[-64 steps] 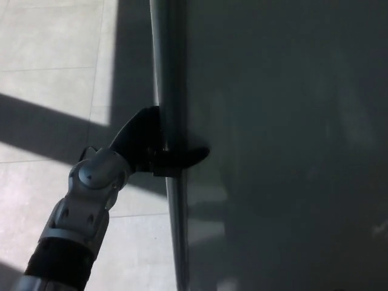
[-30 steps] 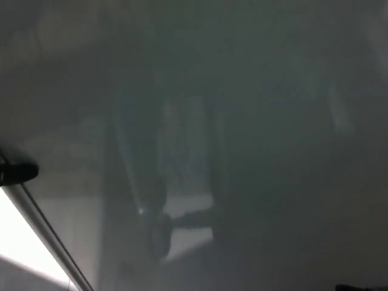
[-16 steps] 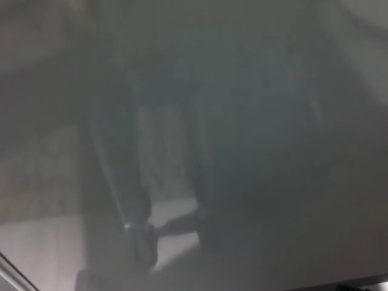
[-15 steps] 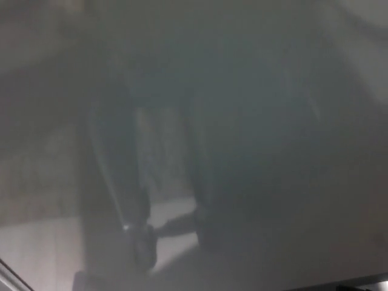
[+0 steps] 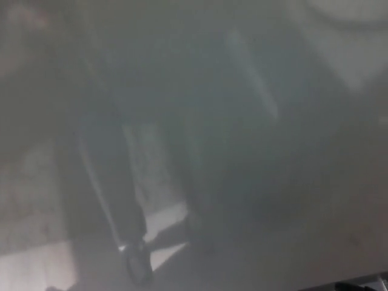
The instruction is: A white board is being place on the right hand side and parallel to the robot and the robot uses its left hand to grab on the leftside of the whiteboard and drag the whiteboard from the right hand side to the left hand side
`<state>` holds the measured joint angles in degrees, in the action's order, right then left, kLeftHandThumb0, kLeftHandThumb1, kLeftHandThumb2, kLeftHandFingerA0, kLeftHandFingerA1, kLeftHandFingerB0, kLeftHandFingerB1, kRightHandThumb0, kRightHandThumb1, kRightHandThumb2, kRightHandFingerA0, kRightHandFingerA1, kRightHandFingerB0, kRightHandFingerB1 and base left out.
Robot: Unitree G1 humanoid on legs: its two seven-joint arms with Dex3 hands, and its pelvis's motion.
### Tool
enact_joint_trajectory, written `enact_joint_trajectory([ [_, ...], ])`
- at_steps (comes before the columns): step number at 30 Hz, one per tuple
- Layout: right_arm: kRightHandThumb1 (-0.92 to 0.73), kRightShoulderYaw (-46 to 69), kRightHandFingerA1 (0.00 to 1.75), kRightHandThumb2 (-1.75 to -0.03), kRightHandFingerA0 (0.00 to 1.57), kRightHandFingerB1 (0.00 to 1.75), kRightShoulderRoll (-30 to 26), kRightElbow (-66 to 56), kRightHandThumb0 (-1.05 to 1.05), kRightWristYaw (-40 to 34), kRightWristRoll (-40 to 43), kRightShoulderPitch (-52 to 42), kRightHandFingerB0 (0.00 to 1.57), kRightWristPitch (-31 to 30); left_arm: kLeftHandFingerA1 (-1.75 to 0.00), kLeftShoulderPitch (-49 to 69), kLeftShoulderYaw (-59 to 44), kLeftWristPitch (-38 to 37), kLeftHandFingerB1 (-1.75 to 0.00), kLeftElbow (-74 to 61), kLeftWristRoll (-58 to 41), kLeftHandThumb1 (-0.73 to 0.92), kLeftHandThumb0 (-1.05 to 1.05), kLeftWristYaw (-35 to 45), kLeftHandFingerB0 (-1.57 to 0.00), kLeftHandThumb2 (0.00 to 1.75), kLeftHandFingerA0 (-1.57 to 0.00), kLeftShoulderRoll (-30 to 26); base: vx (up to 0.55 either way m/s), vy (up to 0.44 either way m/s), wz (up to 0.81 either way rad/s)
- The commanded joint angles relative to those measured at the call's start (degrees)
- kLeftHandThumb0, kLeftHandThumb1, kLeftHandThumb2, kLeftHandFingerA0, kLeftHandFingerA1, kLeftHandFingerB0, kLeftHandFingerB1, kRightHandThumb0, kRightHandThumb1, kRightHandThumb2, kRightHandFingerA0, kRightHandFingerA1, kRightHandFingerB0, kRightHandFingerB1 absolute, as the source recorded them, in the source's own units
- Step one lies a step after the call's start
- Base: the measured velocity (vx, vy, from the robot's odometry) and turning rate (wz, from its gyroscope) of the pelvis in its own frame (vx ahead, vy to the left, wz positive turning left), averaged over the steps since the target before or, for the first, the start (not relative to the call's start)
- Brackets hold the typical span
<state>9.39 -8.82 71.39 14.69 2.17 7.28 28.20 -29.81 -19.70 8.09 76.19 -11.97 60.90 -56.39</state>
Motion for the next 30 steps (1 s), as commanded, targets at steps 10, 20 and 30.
enact_joint_trajectory([
  [10,-0.87,0.3,0.58,-0.67,0.84,0.37,-0.8,0.2,-0.31,-0.3,0.0,-0.3,0.52,-0.2,-1.49,-3.9,2.4,6.0,-0.85,-2.2,3.7,0.76,-0.07,-4.1,-0.70,0.63,-0.72,-8.0,0.00,0.000,0.00],
  [20,-0.89,0.1,0.57,-0.67,0.84,0.37,-0.7,0.1,-0.30,-1.1,-0.3,-0.6,0.53,-0.4,-1.38,-4.7,1.7,6.2,-0.81,-1.9,3.5,0.74,-0.02,-4.5,-0.80,0.66,-0.84,-5.8,0.00,0.000,0.00],
  [30,-0.88,0.4,0.59,-0.67,0.82,0.37,-1.2,0.2,-0.30,-0.7,0.0,-4.2,0.54,0.8,-0.10,3.8,-2.9,-7.5,-0.10,-3.2,0.8,0.36,-0.55,0.8,0.00,0.73,0.00,0.6,0.00,0.000,0.00],
])
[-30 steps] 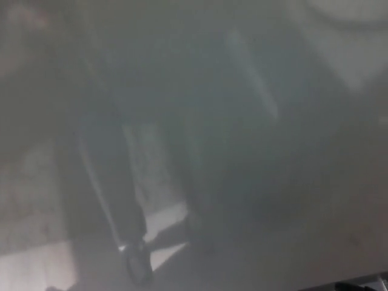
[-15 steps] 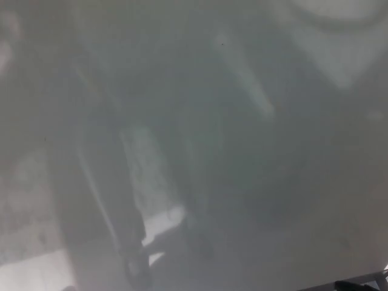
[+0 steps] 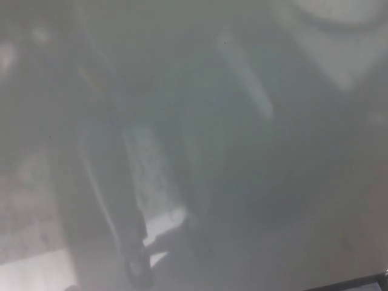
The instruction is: A white board is being place on the right hand side and parallel to the robot and the robot uses its left hand to grab on the leftside of the whiteboard and drag the whiteboard from the right hand side to the left hand side
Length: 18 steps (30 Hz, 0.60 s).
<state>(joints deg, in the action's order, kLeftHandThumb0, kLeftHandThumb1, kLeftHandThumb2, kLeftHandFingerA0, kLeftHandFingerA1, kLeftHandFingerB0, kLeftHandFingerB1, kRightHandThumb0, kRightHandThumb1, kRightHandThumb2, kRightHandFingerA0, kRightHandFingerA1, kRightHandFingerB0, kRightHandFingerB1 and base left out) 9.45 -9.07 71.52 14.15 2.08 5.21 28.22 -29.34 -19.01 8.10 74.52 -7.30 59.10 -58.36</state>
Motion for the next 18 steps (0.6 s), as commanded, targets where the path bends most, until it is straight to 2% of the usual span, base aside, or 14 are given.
enact_joint_trajectory([
  [1,-0.88,0.4,0.59,-0.67,0.82,0.37,-0.9,0.1,-0.30,-0.1,0.0,-2.1,0.54,0.8,-0.10,3.4,-3.9,-7.6,-0.10,-1.7,-3.7,0.36,-0.55,2.6,0.00,0.73,0.00,2.7,0.00,0.000,0.00],
  [4,-0.89,0.7,0.58,-0.67,0.83,0.37,-1.0,0.4,-0.29,0.0,0.4,-3.4,0.56,0.3,-0.01,7.3,-6.0,-9.5,-0.02,-2.1,-4.6,0.40,-0.63,2.7,0.00,0.71,0.00,4.8,0.00,0.000,0.00],
  [5,-0.89,0.5,0.57,-0.67,0.83,0.37,-0.8,0.4,-0.29,-0.3,0.1,-4.0,0.55,0.0,-0.21,15.4,-8.5,-17.7,-0.12,-3.2,-5.0,0.49,-0.72,-8.2,0.00,0.85,0.00,9.4,0.00,0.000,0.00],
  [6,-0.88,0.5,0.58,-0.67,0.82,0.37,-0.6,0.4,-0.28,-0.1,0.2,-4.6,0.54,0.3,-0.23,17.6,-9.8,-18.3,-0.12,-3.1,-5.5,0.50,-0.72,-11.0,0.00,0.86,0.00,10.9,0.00,0.000,0.00],
  [10,-0.88,0.5,0.58,-0.67,0.82,0.37,-0.5,0.4,-0.28,0.1,0.2,-5.4,0.54,0.5,-0.23,19.3,-11.0,-18.5,-0.12,-4.1,-5.3,0.50,-0.72,-12.0,0.00,0.86,0.00,11.9,-0.01,-0.002,-0.02],
  [11,-0.90,-0.1,0.56,-0.67,0.82,0.36,-0.7,0.5,-0.28,-0.3,-0.6,-6.1,0.52,1.2,-0.19,24.1,-10.8,-21.9,-0.08,-4.2,-3.7,0.48,-0.72,-19.0,0.00,0.83,0.00,15.3,0.00,0.000,0.00],
  [12,-0.90,-0.4,0.56,-0.67,0.82,0.36,-0.8,0.5,-0.28,-0.4,-0.9,-6.4,0.52,1.4,-0.19,26.2,-10.6,-23.3,-0.08,-4.2,-3.0,0.48,-0.72,-22.1,0.00,0.83,0.00,16.8,0.00,0.000,0.00],
  [14,-0.90,-0.4,0.56,-0.67,0.82,0.36,-0.8,0.4,-0.28,-0.4,-0.8,-6.4,0.52,1.4,-0.19,26.5,-10.7,-23.4,-0.08,-4.5,-3.0,0.48,-0.72,-22.3,0.00,0.83,0.00,17.0,0.00,0.000,0.00],
  [15,-0.87,0.1,0.58,-0.66,0.79,0.36,-0.3,0.4,-0.29,-0.3,-0.2,-6.5,0.50,1.1,-0.17,29.9,-10.7,-23.6,-0.04,-4.1,-3.2,0.55,-0.54,-23.9,0.00,0.68,0.00,19.5,0.00,0.000,0.00],
  [16,-0.87,0.3,0.58,-0.66,0.79,0.36,-0.1,0.4,-0.29,-0.3,0.0,-6.6,0.50,0.9,-0.17,31.4,-10.8,-23.6,-0.04,-3.9,-3.2,0.55,-0.54,-24.6,0.00,0.68,0.00,20.6,0.00,0.000,0.00],
  [17,-0.89,0.2,0.57,-0.67,0.78,0.36,-0.1,0.4,-0.28,-0.5,0.0,-6.3,0.51,0.5,-0.22,32.1,-9.7,-23.2,-0.08,-3.7,-2.0,0.48,-0.63,-26.5,0.00,0.74,-0.05,21.3,0.00,0.000,0.00],
  [18,-0.87,0.2,0.57,-0.67,0.79,0.35,-0.1,0.4,-0.30,-0.5,0.0,-6.2,0.49,0.3,-0.29,32.5,-9.5,-22.8,-0.05,-3.3,-2.1,0.56,-0.54,-26.5,0.00,0.60,-0.12,21.9,0.00,0.000,0.00],
])
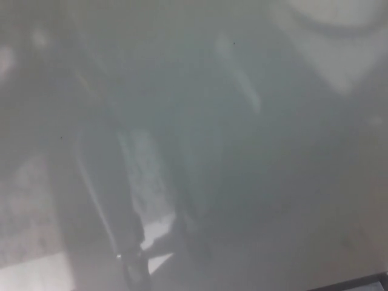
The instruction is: A white board is being place on the right hand side and parallel to the robot and the robot uses its left hand to grab on the leftside of the whiteboard and drag the whiteboard from the right hand side to the left hand side
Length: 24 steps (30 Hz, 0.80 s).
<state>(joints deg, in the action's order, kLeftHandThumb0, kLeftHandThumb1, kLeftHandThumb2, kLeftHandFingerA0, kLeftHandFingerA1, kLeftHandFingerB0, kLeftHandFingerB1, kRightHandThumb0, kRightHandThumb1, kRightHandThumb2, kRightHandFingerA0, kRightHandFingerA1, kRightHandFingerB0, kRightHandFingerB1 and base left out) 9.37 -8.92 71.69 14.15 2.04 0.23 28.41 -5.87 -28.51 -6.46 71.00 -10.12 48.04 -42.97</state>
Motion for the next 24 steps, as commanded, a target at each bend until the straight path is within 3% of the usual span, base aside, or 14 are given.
enact_joint_trajectory([
  [1,-0.87,0.3,0.57,-0.67,0.79,0.35,-0.2,0.2,-0.30,-0.5,0.0,-1.2,0.49,0.0,-0.29,9.2,0.1,-8.1,-0.05,0.3,0.7,0.56,-0.54,-15.4,0.00,0.60,-0.12,6.7,0.00,0.000,0.00],
  [3,-0.87,0.1,0.57,-0.67,0.78,0.35,-0.3,0.3,-0.31,-0.5,-0.2,-1.4,0.48,0.1,-0.39,10.3,0.7,-8.1,-0.08,0.0,1.1,0.47,-0.60,-15.7,0.00,0.75,-0.14,7.4,0.00,0.000,0.00],
  [5,-0.86,0.2,0.58,-0.66,0.80,0.36,-0.4,0.6,-0.31,-0.2,-0.2,-2.0,0.49,0.3,-0.33,11.8,1.3,-4.9,-0.10,1.3,1.2,0.43,-0.57,-17.2,0.00,0.72,-0.10,9.8,0.00,0.000,0.00],
  [6,-0.89,0.2,0.57,-0.66,0.80,0.36,-0.3,0.6,-0.30,0.0,-0.1,-2.0,0.50,0.3,-0.25,11.8,1.3,-4.5,-0.12,1.6,1.0,0.56,-0.50,-17.3,0.00,0.57,-0.06,10.0,0.00,0.000,0.00],
  [8,-0.89,0.2,0.57,-0.66,0.80,0.36,-0.3,0.7,-0.30,0.1,0.0,-2.0,0.50,0.2,-0.25,11.9,1.3,-3.8,-0.12,1.8,0.7,0.56,-0.50,-17.8,0.00,0.57,-0.06,10.5,0.00,0.000,0.00],
  [9,-0.87,0.1,0.57,-0.67,0.81,0.35,0.0,0.8,-0.31,-0.5,-0.2,-3.4,0.48,0.1,-0.09,13.1,0.9,0.1,-0.06,3.6,-0.2,0.56,-0.53,-16.1,0.00,0.73,0.00,11.8,0.00,0.000,0.00],
  [10,-0.89,0.3,0.58,-0.67,0.77,0.34,-0.1,0.8,-0.29,0.4,0.0,-3.5,0.45,0.4,-0.22,13.0,0.9,0.6,-0.17,4.1,-0.3,0.47,-0.56,-17.6,0.00,0.80,0.00,12.9,0.00,0.000,0.00],
  [14,-0.86,0.2,0.58,-0.66,0.79,0.35,-0.2,0.9,-0.30,0.3,-0.1,-4.2,0.46,0.7,-0.22,13.2,2.3,-0.1,-0.21,4.2,1.0,0.44,-0.50,-19.3,0.00,0.78,0.00,13.2,0.00,0.000,0.00],
  [15,-0.86,0.2,0.57,-0.66,0.80,0.35,-0.2,0.9,-0.31,0.1,-0.2,-4.4,0.47,0.7,-0.28,13.3,2.3,-0.1,-0.19,4.2,0.8,0.61,-0.43,-19.2,0.00,0.59,-0.16,13.3,0.00,0.000,0.00],
  [17,-0.86,0.3,0.57,-0.66,0.80,0.35,-0.2,1.0,-0.31,0.2,-0.1,-4.9,0.47,0.6,-0.29,13.8,3.3,-0.9,-0.19,4.2,1.6,0.60,-0.42,-20.0,0.00,0.58,-0.22,13.3,0.00,0.000,0.00],
  [18,-0.87,0.4,0.57,-0.67,0.80,0.35,-0.2,1.0,-0.30,0.4,0.1,-4.9,0.47,0.7,-0.44,13.9,4.4,-1.6,-0.48,4.3,2.6,0.51,-0.26,-21.3,0.00,0.98,0.00,13.3,0.00,0.000,0.00],
  [22,-0.87,0.5,0.57,-0.67,0.80,0.35,-0.2,1.0,-0.30,0.5,0.1,-4.9,0.47,0.7,-0.44,14.0,5.6,-1.9,-0.48,4.3,2.5,0.51,-0.26,-22.1,0.00,0.98,0.00,13.2,0.00,0.000,0.00],
  [23,-0.88,0.4,0.57,-0.66,0.77,0.36,0.0,1.0,-0.30,-0.1,-0.1,-5.2,0.50,0.9,-0.34,14.6,8.4,-2.5,-0.14,4.4,5.3,0.61,-0.43,-24.6,0.00,0.73,-0.09,13.4,0.00,0.000,0.00],
  [24,-0.87,0.3,0.57,-0.66,0.76,0.35,0.1,0.9,-0.30,-0.4,-0.2,-5.1,0.49,0.8,-0.35,14.7,10.1,-2.9,-0.14,4.4,6.5,0.63,-0.42,-25.9,0.00,0.74,-0.11,13.4,0.00,0.000,0.00],
])
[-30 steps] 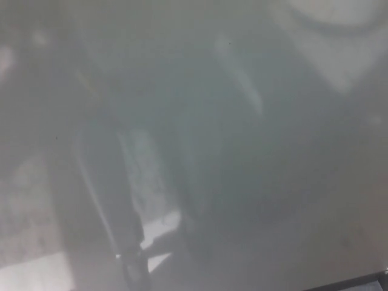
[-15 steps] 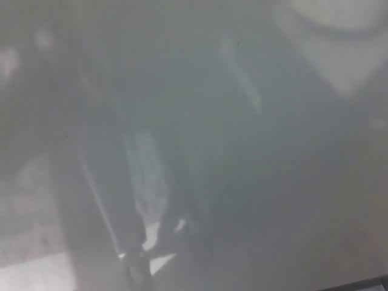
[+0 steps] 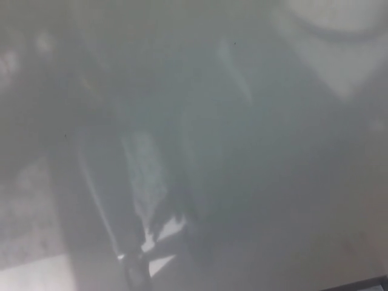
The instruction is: A white board is being place on the right hand side and parallel to the robot and the robot uses its left hand to grab on the leftside of the whiteboard and drag the whiteboard from the right hand side to the left hand side
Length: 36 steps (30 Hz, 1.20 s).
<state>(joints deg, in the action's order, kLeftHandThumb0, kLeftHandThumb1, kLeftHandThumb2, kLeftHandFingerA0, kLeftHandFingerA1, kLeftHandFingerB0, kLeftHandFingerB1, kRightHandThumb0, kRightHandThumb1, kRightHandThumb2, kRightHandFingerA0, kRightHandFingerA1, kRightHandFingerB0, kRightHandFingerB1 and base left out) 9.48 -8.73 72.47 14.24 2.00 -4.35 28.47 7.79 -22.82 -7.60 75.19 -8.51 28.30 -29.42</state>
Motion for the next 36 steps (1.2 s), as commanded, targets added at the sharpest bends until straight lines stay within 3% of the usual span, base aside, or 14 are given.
enact_joint_trajectory([
  [1,-0.87,0.2,0.57,-0.66,0.76,0.35,-0.1,0.2,-0.30,-0.7,-0.2,-0.3,0.49,0.6,-0.35,0.8,4.8,-1.8,-0.14,0.2,4.9,0.63,-0.42,-6.3,0.00,0.74,-0.11,-0.2,0.00,0.000,0.00],
  [3,-0.87,0.1,0.57,-0.66,0.76,0.35,-0.1,0.2,-0.30,-0.7,-0.2,-0.2,0.49,0.6,-0.35,0.8,5.4,-1.9,-0.14,0.3,4.6,0.63,-0.42,-6.6,0.00,0.74,-0.11,-0.2,0.00,0.000,0.00],
  [4,-0.87,0.4,0.58,-0.66,0.78,0.35,0.1,0.3,-0.30,-0.7,0.0,0.3,0.48,0.6,-0.45,-0.6,5.1,-0.1,-0.48,0.6,3.8,0.59,-0.26,-7.2,0.00,1.04,0.00,-0.1,0.00,0.000,0.00],
  [5,-0.87,0.6,0.58,-0.66,0.81,0.35,0.1,0.4,-0.30,-0.5,0.2,0.4,0.48,0.4,-0.45,-0.8,5.3,-0.1,-0.19,0.7,3.8,0.55,-0.49,-7.2,0.00,0.80,-0.27,-0.2,0.00,0.000,0.00],
  [7,-0.87,1.1,0.59,-0.66,0.82,0.36,0.0,0.3,-0.29,-0.2,0.7,2.1,0.49,-0.1,-0.35,-2.6,5.9,-0.1,-0.15,0.4,4.1,0.68,-0.43,-7.6,-0.03,0.69,-0.26,-0.2,0.00,0.000,0.00],
  [8,-0.86,1.3,0.59,-0.66,0.82,0.36,-0.1,0.3,-0.30,-0.1,0.9,3.2,0.49,-0.3,-0.44,-3.7,6.2,0.0,-0.48,0.3,4.4,0.57,-0.27,-8.1,-0.01,1.03,-0.01,-0.2,0.00,0.000,0.00],
  [10,-0.87,1.5,0.59,-0.66,0.81,0.36,-0.3,0.2,-0.29,-0.7,0.8,4.4,0.52,-0.6,-0.45,-5.0,7.6,-0.3,-0.47,0.3,5.6,0.58,-0.27,-9.5,0.00,1.04,0.00,-0.2,0.00,0.000,0.00],
  [12,-0.88,1.5,0.58,-0.67,0.82,0.36,-0.4,0.1,-0.29,-1.1,0.6,5.1,0.51,-0.7,-0.32,-5.8,7.8,-0.4,-0.19,0.4,5.3,0.67,-0.41,-9.1,-0.02,0.62,-0.26,-0.3,0.00,0.000,0.00],
  [13,-0.88,1.8,0.58,-0.66,0.82,0.36,-0.4,0.1,-0.29,-0.7,1.0,5.3,0.51,-0.8,-0.46,-6.3,7.5,-0.1,-0.21,0.4,4.7,0.55,-0.46,-8.8,0.00,0.81,-0.32,-0.2,0.00,0.000,0.00],
  [21,-0.88,2.1,0.57,-0.66,0.82,0.36,-1.1,-0.2,-0.29,-1.0,0.4,7.4,0.50,-0.9,-0.32,-8.1,6.8,0.2,-0.14,0.3,3.6,0.61,-0.44,-8.9,-0.04,0.72,-0.06,0.3,0.00,0.000,0.00],
  [22,-0.88,2.3,0.57,-0.67,0.79,0.36,-1.1,-0.1,-0.29,-0.8,0.6,7.6,0.52,-0.9,-0.45,-8.1,6.5,-0.2,-0.48,0.4,3.4,0.58,-0.24,-8.8,0.00,1.03,0.00,0.5,0.00,0.000,0.00],
  [25,-0.89,3.4,0.58,-0.67,0.79,0.36,-1.0,-0.1,-0.28,0.9,2.0,6.8,0.52,-1.2,-0.45,-7.4,6.4,-1.3,-0.48,0.1,3.7,0.56,-0.25,-9.0,0.00,1.02,0.00,0.7,0.00,0.000,0.00],
  [26,-0.89,3.6,0.58,-0.67,0.78,0.36,-0.9,-0.1,-0.29,1.1,2.2,6.7,0.53,-1.3,-0.32,-7.5,6.0,-1.1,-0.24,0.1,3.4,0.65,-0.38,-9.0,-0.02,0.59,-0.31,0.7,0.00,0.000,0.00],
  [36,-0.85,2.6,0.58,-0.66,0.83,0.36,-0.7,0.2,-0.33,-0.3,0.6,5.0,0.49,-0.7,-0.47,-6.7,4.0,-1.1,-0.23,-0.3,3.1,0.56,-0.43,-9.5,-0.04,0.75,-0.44,-0.9,0.00,0.000,0.00],
])
